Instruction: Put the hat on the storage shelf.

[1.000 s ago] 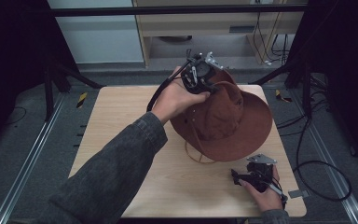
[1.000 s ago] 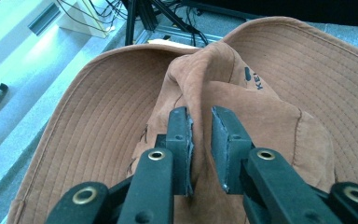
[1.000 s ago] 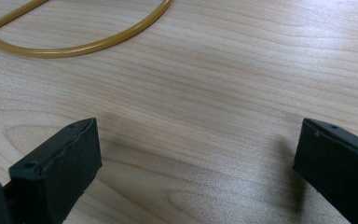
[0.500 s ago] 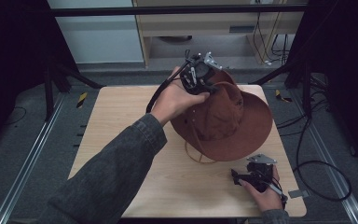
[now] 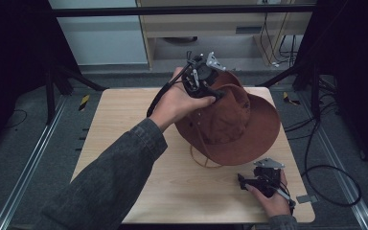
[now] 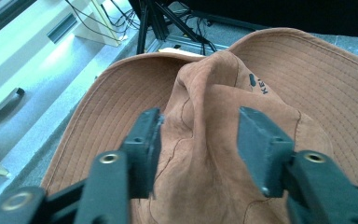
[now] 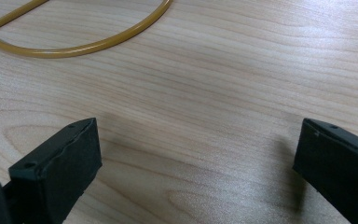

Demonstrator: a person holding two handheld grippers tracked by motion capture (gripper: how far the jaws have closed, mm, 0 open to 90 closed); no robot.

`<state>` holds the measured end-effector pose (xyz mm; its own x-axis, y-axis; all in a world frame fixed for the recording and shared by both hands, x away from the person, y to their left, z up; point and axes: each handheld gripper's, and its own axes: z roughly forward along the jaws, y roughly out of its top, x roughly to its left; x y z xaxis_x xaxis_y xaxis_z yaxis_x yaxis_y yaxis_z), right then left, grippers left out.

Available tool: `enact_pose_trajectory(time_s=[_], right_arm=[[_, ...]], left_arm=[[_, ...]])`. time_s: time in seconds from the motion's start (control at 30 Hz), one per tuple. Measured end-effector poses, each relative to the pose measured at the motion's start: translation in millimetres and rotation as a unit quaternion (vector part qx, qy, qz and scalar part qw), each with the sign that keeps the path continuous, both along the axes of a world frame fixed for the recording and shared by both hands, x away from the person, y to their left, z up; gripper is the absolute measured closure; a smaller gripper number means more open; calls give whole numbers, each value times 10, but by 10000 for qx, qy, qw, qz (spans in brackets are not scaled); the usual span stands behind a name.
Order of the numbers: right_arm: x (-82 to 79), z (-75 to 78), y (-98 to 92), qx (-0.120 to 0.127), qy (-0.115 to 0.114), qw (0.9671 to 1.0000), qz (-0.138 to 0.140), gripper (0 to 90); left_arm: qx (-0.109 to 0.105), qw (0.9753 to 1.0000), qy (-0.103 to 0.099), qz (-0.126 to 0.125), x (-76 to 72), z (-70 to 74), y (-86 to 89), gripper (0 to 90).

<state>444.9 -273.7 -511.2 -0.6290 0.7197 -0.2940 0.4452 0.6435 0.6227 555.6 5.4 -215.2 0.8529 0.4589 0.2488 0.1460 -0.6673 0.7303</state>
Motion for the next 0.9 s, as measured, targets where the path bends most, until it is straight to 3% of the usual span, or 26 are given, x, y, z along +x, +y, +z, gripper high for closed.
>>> enact_pose_trajectory(time_s=[0.13, 0.23, 0.4, 0.9], right_arm=[[13, 11, -13, -34, -19, 10000, 67, 7], [10, 11, -7, -56, -6, 10000, 1, 7], [10, 10, -7, -57, -9, 10000, 0, 7], [10, 11, -7, -55, -4, 10000, 3, 7]], left_arm=[[-68, 10000, -21, 3, -26, -7, 36, 345], [-234, 9997, -9, 33, -43, 4, 78, 265], [-244, 9997, -31, 59, -81, 2, 141, 166], [-382, 9993, 44, 6, -210, 49, 304, 109]])
